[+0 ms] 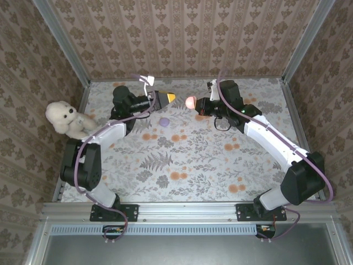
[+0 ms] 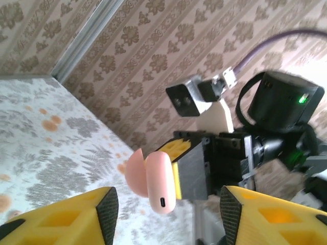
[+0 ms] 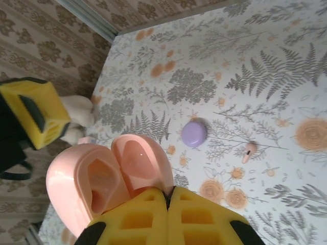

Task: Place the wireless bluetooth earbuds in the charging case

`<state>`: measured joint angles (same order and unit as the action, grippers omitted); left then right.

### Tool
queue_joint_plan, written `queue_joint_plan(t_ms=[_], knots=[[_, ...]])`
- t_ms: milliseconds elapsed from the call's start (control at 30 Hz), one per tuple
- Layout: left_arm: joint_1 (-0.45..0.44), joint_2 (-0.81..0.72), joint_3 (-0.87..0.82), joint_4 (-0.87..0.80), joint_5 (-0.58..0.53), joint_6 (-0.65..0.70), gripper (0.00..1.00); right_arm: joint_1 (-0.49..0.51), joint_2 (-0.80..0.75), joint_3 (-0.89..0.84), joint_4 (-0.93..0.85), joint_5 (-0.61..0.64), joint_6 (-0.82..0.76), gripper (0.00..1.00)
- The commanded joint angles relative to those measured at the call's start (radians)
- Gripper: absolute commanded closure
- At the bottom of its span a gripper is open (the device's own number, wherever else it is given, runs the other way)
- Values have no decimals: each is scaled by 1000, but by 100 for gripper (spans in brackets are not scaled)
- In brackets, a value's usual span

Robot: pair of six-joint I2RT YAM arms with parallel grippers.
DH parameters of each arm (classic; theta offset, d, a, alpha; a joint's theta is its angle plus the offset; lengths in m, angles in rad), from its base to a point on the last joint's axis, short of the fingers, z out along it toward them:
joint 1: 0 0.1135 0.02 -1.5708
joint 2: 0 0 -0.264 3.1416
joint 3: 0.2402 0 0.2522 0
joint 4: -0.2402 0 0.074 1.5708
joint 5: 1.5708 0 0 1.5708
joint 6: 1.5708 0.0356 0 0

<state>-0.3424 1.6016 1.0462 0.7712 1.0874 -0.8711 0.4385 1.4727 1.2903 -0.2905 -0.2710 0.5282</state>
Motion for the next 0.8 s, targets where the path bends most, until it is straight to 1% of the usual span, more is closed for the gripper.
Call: queue_joint_plan(t_ms=[0,33,67,100,133,167,200,400,533,567,700,767], knots=[[-24,-89,137,-654,-21,534,38,2,-22,55,-113,89,-129,100],[-41,-96,193,-837,-75,675,37,3,-23,62,-124,102,-153,100],[-55,-99,232,-947,-120,754,35,3,-24,66,-131,113,-169,100],[-63,-96,262,-1019,-160,804,32,4,-23,71,-137,126,-186,100],[-65,-94,279,-1051,-189,826,22,5,-23,76,-142,134,-202,100],[-66,-95,288,-1065,-205,832,10,5,-24,81,-144,139,-214,100],[-64,-93,295,-1073,-226,836,0,5,-24,86,-146,140,-228,100],[-58,-101,346,-1111,-377,848,0,8,-32,117,-163,155,-311,100],[-54,-115,355,-1083,-578,798,0,12,-35,134,-162,151,-379,100],[-49,-120,347,-1064,-611,780,0,14,-35,140,-161,152,-395,100],[12,-128,300,-953,-615,693,0,30,-29,161,-156,171,-469,100],[53,-111,290,-895,-581,621,0,40,-27,169,-151,182,-499,100]])
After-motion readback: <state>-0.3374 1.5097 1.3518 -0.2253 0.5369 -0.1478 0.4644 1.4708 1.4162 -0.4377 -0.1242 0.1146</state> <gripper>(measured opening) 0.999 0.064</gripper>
